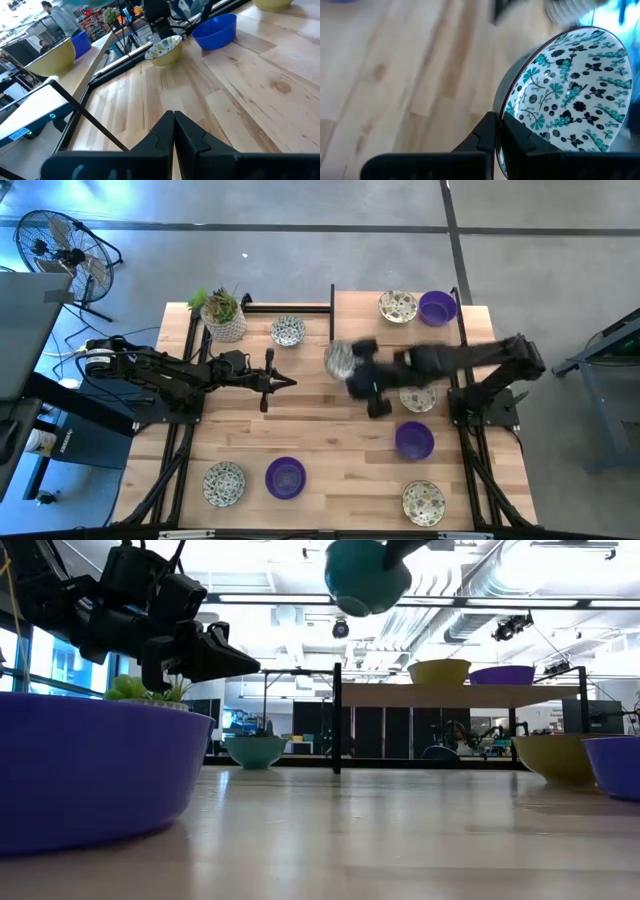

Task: Pick & Place Mini bowls
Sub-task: Put the bottom right blue patterned bowl on the shelf

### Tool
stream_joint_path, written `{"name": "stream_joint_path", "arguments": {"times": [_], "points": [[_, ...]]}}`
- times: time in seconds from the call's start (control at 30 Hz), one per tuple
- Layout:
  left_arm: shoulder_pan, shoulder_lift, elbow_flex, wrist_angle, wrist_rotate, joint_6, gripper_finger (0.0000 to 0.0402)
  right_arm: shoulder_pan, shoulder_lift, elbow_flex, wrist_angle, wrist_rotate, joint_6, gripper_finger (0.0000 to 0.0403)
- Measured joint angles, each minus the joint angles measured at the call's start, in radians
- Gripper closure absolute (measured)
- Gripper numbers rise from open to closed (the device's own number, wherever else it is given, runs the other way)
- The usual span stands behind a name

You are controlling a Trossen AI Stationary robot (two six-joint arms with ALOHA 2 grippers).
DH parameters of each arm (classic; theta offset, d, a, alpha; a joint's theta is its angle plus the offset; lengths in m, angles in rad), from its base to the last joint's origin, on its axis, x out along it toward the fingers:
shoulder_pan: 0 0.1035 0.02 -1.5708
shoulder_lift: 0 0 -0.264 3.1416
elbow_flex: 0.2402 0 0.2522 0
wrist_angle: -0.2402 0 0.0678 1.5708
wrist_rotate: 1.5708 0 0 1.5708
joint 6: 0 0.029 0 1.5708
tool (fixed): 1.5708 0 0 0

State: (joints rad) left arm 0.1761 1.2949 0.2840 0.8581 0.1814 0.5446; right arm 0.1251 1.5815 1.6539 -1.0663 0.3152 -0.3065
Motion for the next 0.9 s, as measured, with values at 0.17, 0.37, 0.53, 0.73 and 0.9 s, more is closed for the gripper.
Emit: {"name": "stream_joint_path", "arguments": {"times": [0.17, 0.37, 0.53, 0.73, 0.9], "points": [[0.000, 0.000, 0.000, -0.001, 0.001, 0.000, 0.0399, -0.187, 0.051, 0.133, -0.121, -0.047, -0.057, 0.0395], [0.000, 0.000, 0.000, -0.001, 0.001, 0.000, 0.0399, -0.352, 0.101, 0.149, -0.133, -0.111, -0.155, 0.0395], [0.000, 0.000, 0.000, -0.006, 0.001, 0.000, 0.0399, -0.430, 0.141, 0.148, -0.131, -0.117, -0.234, 0.0394], [0.000, 0.000, 0.000, -0.008, 0.001, 0.000, 0.0399, -0.479, 0.178, 0.148, -0.124, -0.125, -0.322, 0.0396], [0.000, 0.000, 0.000, -0.008, 0.001, 0.000, 0.0399, -0.507, 0.192, 0.148, -0.108, -0.125, -0.369, 0.0393]]}}
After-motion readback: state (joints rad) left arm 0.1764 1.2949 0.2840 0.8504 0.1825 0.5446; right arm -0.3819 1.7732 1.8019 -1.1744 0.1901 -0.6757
